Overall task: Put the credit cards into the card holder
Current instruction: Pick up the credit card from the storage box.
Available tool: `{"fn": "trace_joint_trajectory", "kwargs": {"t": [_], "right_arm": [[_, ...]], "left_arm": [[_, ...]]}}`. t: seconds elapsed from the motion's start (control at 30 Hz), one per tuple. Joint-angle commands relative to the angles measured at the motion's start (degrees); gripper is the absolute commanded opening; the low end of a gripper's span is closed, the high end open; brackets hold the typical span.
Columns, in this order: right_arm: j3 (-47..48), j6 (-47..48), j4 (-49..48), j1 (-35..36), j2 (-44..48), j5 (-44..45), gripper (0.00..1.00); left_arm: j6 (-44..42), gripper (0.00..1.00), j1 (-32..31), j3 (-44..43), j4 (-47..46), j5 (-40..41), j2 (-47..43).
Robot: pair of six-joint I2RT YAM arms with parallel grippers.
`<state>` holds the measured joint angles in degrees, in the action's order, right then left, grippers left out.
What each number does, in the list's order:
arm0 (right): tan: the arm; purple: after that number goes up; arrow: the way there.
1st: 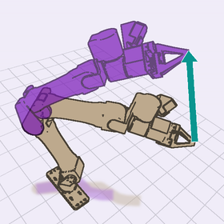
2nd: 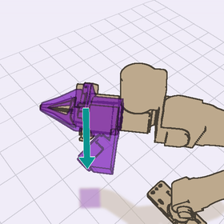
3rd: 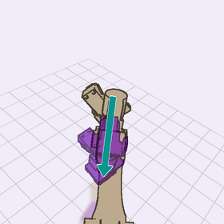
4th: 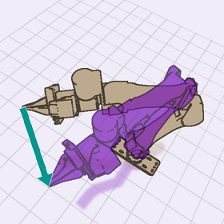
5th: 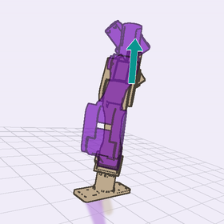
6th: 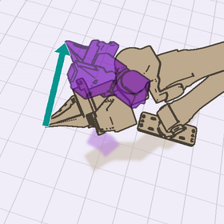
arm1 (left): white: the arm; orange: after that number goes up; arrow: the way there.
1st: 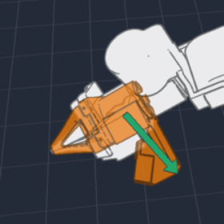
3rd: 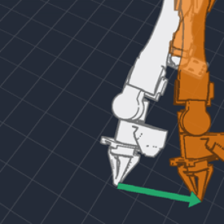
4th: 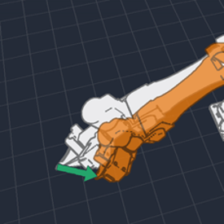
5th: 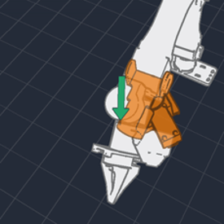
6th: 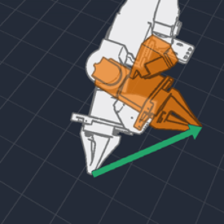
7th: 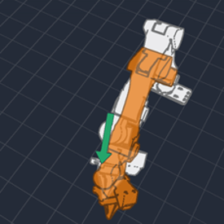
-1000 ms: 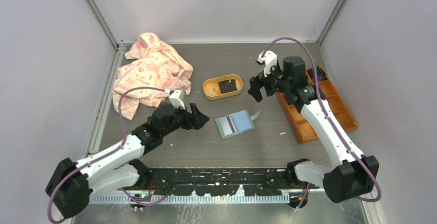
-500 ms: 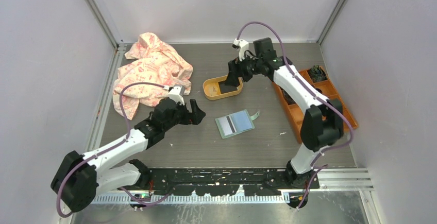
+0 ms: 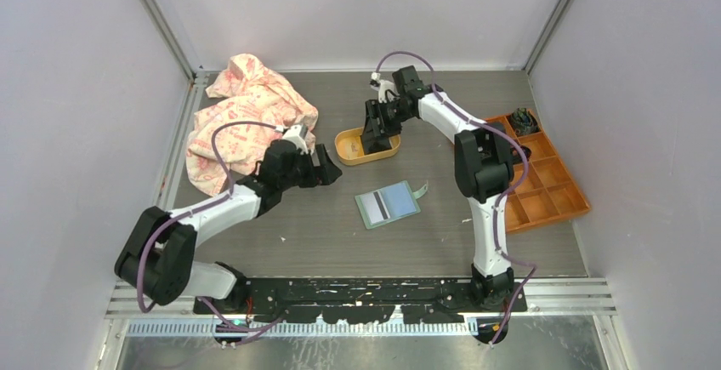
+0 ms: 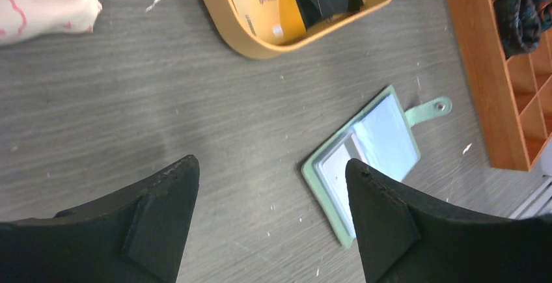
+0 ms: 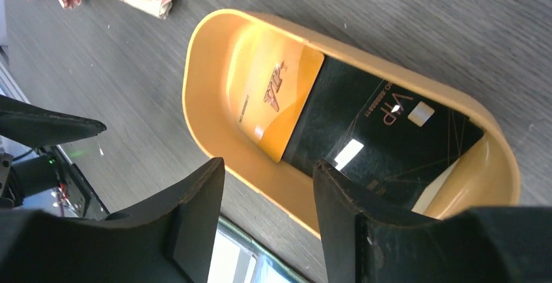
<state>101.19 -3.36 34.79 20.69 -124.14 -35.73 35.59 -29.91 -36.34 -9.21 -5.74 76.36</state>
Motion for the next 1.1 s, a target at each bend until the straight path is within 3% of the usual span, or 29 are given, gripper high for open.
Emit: {"fn": "trace_joint_trajectory", "kwargs": {"t": [0.0, 0.17, 0.53, 0.77, 1.07], "right_arm": [[6.75, -3.4, 0.06, 0.76, -2.46, -0.08, 0.56], [10.05, -4.38, 0.54, 1.89, -5.99, 1.52, 0.54], [12.09, -5.79, 1.6, 2.78, -10.31, 4.48, 0.5], [12.72, -8.02, 1.48, 2.87, -11.77, 2.43, 0.48], [11.34, -15.09, -2.61, 2.86, -12.76, -5.71, 0.44]], "left_arm": [[2.08, 0.82, 3.74, -4.77, -4.8, -5.23, 4.41], [5.32, 0.78, 8.15, -9.87, -6.51, -11.03, 12.33], [3.72, 0.7, 8.9, -23.35, -2.31, -11.22, 26.51], [3.91, 0.5, 8.91, -27.64, -1.66, -13.19, 32.97], [5.28, 0.31, 8.91, -28.06, -0.6, -14.86, 33.58]]}}
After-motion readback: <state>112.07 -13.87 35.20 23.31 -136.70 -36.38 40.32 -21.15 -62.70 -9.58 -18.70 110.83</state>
